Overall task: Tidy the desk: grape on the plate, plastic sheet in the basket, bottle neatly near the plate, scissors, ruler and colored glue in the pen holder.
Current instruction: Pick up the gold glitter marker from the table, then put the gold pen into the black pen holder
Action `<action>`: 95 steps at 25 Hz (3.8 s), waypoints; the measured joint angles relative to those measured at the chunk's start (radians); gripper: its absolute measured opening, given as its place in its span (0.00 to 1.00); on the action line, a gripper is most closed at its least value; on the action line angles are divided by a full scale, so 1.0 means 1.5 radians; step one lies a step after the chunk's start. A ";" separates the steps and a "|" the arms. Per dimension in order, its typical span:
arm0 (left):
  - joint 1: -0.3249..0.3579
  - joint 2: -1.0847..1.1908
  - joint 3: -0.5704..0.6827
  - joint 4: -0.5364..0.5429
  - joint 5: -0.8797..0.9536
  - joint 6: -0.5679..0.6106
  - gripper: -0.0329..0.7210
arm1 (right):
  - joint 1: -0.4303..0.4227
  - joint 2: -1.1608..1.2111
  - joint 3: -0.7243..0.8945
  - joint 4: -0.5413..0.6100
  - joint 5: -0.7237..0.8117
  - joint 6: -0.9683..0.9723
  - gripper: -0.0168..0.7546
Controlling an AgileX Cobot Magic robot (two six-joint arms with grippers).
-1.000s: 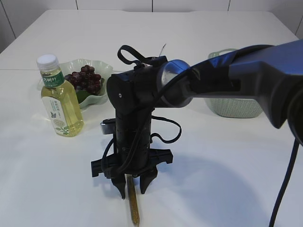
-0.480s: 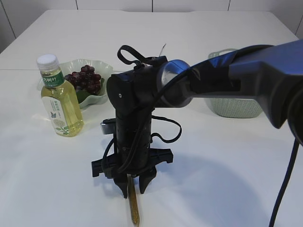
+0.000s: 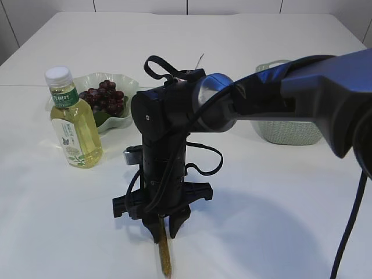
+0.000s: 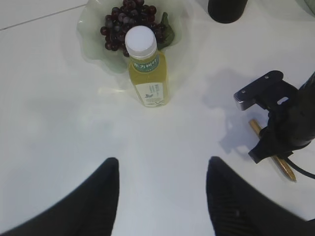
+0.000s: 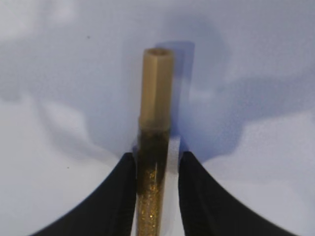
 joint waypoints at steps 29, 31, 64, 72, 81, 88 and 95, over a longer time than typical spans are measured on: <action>0.000 0.000 0.000 0.000 0.000 0.000 0.53 | 0.000 -0.024 0.000 -0.068 0.000 -0.075 0.16; 0.000 0.000 0.000 0.000 0.000 0.000 0.53 | 0.000 -0.044 0.000 -0.090 0.000 -0.089 0.16; 0.000 0.000 0.000 -0.017 0.000 -0.001 0.52 | -0.062 -0.444 0.369 -0.386 -0.701 -0.205 0.16; 0.000 0.000 0.000 -0.022 0.000 -0.001 0.52 | -0.211 -0.405 0.305 -0.392 -0.961 -0.207 0.16; 0.000 0.000 0.000 -0.022 -0.027 -0.001 0.52 | -0.266 -0.282 0.225 -0.361 -1.107 -0.208 0.16; 0.000 0.000 0.000 -0.001 -0.034 -0.001 0.52 | -0.265 -0.154 0.128 -0.325 -1.145 -0.209 0.16; 0.000 0.001 0.000 0.013 -0.034 -0.001 0.52 | -0.265 -0.036 0.024 -0.307 -1.106 -0.209 0.16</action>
